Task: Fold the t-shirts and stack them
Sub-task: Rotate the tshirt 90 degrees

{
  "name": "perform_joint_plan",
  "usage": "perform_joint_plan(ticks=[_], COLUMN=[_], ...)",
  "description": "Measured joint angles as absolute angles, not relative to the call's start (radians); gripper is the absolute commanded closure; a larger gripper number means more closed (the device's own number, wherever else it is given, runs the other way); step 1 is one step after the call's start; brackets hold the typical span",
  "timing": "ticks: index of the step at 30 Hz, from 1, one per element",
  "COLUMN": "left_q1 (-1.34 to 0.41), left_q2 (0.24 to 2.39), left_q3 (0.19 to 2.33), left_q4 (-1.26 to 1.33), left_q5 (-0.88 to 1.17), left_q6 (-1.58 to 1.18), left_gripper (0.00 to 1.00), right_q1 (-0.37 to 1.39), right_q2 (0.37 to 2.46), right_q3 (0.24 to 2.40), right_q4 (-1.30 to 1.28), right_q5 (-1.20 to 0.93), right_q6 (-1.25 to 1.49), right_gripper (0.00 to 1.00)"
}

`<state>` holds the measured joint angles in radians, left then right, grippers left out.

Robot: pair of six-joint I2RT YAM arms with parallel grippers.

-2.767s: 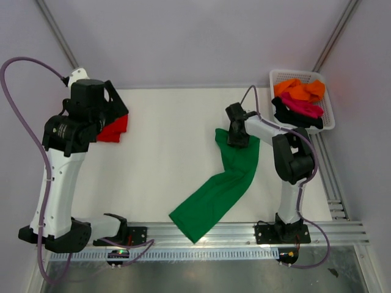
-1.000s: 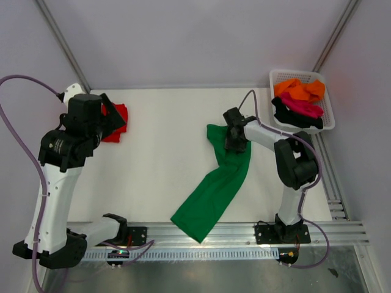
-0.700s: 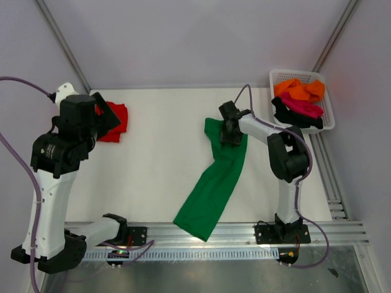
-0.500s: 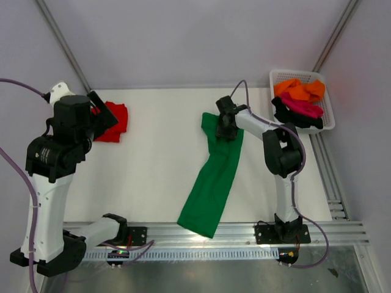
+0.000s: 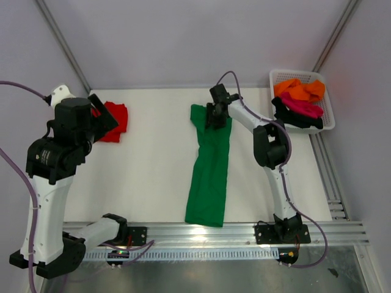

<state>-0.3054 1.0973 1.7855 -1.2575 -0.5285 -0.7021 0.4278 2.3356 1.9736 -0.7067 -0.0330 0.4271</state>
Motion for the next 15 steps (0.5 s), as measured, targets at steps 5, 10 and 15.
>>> perform_joint_plan(ticks=[5,10,15], left_q1=[-0.305,-0.305,-0.305], left_q2=[1.085,1.089,1.089], left_q3=[1.722,1.699,1.699], left_q4=[-1.256,-1.257,-1.257], left_q5=[-0.505,-0.495,-0.496], left_q6=[-0.714,-0.725,-0.725], left_gripper=[0.05,0.05,0.05], right_q1=[0.428,0.428,0.428], right_q2=[2.408,2.457,2.479], right_q3=[2.081,2.157,2.19], right_q4=[-0.738,-0.758,-0.761], right_q5=[-0.13,-0.213,-0.282], right_q6=[0.384,0.364,0.36], right_gripper=[0.51,0.51,0.51])
